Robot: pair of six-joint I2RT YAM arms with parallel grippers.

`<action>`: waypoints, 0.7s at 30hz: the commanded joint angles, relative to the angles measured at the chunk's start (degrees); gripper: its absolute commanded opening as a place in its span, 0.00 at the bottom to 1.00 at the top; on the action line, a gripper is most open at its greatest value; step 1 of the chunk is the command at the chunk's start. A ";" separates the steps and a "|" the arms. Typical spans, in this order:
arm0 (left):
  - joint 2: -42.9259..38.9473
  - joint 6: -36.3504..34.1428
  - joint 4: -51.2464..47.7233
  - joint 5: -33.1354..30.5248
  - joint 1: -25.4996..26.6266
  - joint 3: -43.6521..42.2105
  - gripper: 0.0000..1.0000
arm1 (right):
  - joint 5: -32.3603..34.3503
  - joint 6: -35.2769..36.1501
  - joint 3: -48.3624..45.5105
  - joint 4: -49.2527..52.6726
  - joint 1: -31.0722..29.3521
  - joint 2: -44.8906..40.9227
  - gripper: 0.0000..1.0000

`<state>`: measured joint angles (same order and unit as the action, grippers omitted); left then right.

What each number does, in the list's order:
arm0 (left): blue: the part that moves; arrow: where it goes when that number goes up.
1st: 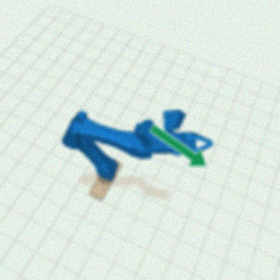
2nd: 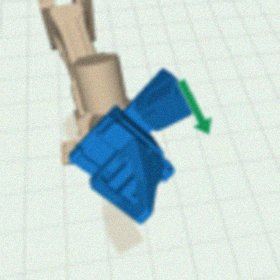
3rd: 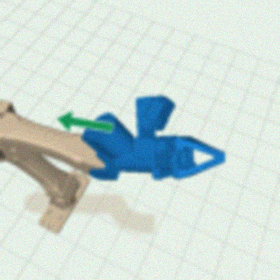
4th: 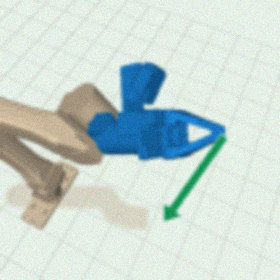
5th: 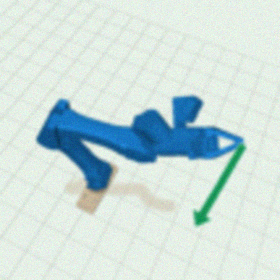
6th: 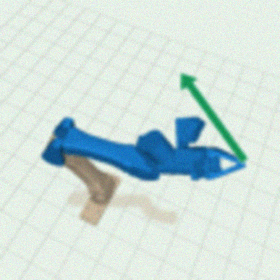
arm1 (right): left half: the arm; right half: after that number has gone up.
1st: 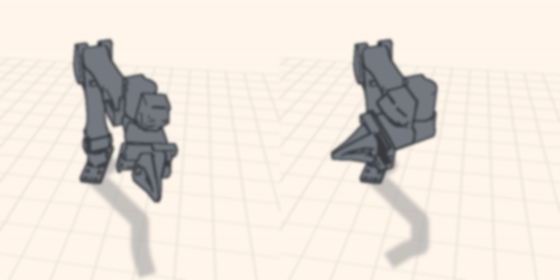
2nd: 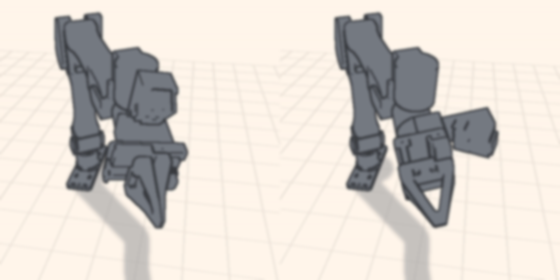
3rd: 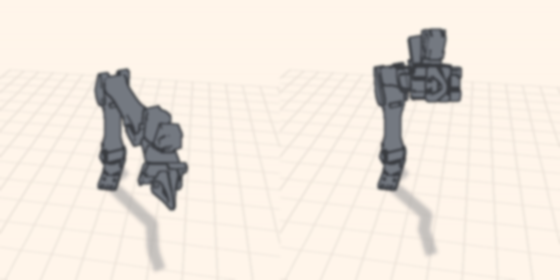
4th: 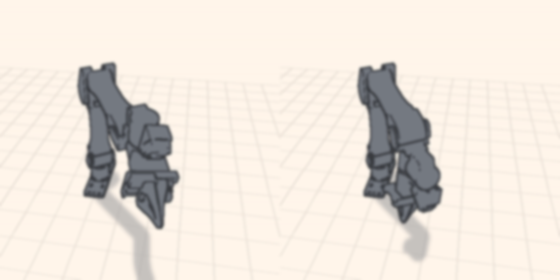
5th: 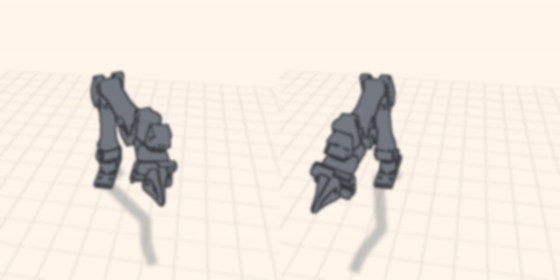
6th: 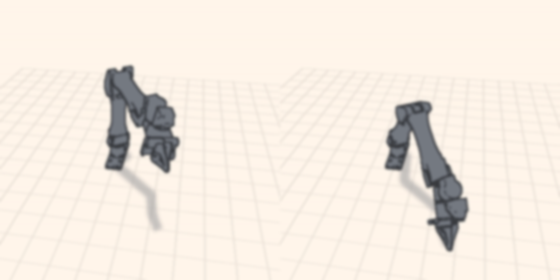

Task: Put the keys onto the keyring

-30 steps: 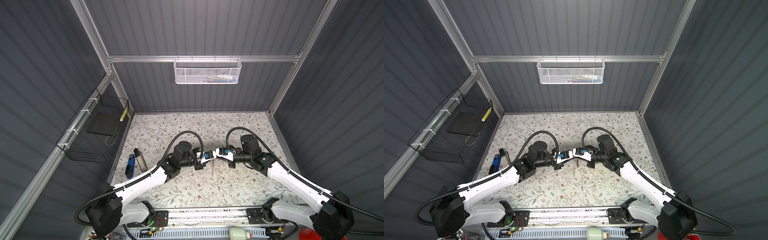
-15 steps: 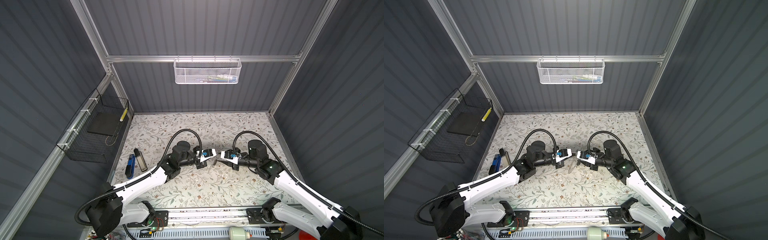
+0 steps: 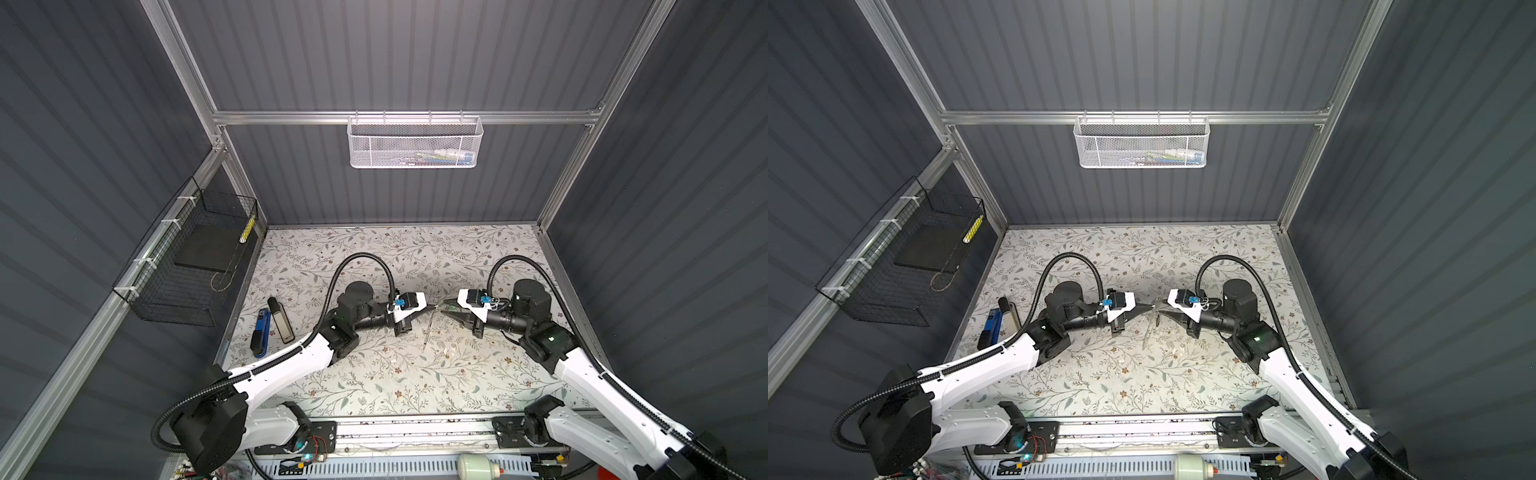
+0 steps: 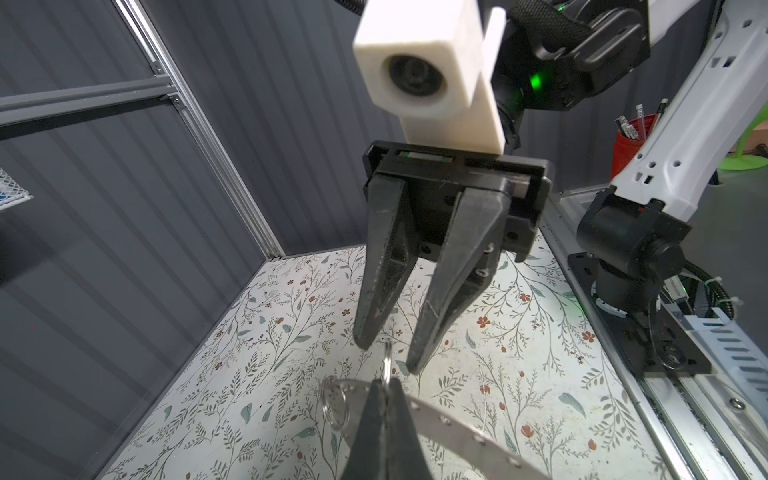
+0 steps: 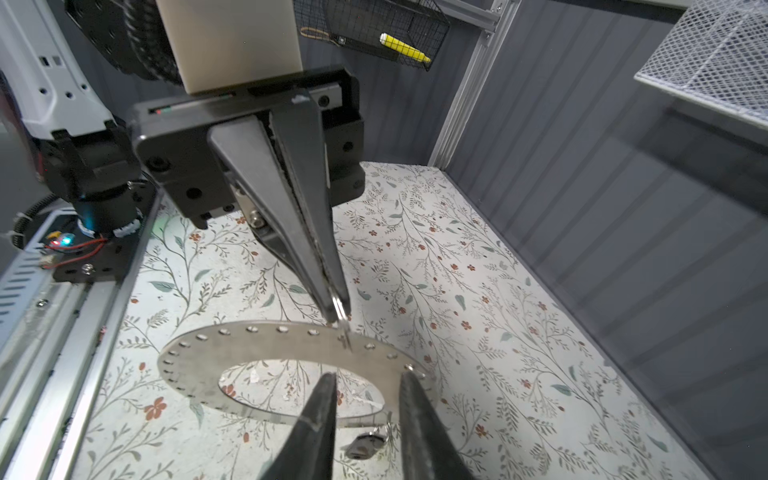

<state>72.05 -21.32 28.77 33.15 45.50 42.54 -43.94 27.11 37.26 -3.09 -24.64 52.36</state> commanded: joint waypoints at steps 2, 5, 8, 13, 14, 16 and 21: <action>0.40 1.11 1.99 2.79 -0.67 2.52 0.00 | -6.74 -2.43 3.01 1.56 0.32 0.68 0.26; 0.54 1.12 1.81 3.31 -0.77 2.89 0.00 | -7.60 -2.40 3.77 2.09 0.30 0.88 0.24; 0.88 0.75 1.25 3.67 -0.82 3.59 0.00 | -8.41 -3.18 3.96 0.88 0.30 1.54 0.21; 0.84 0.01 0.24 4.06 -0.79 4.39 0.00 | -8.92 -3.16 4.40 0.30 0.35 3.16 0.16; 0.83 -0.14 -0.24 4.06 -0.76 4.60 0.00 | -8.97 -3.10 4.43 0.37 0.35 3.47 0.14; 0.76 -0.24 -0.57 4.12 -0.76 4.82 0.00 | -8.97 -2.93 4.41 0.25 0.33 3.82 0.11; 0.63 -1.09 -1.90 4.12 -0.80 5.11 0.00 | -7.90 -1.39 4.12 0.42 0.29 3.60 0.01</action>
<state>73.03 -21.26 26.89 36.25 44.99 44.97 -51.40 24.84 40.32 -2.61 -24.32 56.36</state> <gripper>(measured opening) 0.045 0.040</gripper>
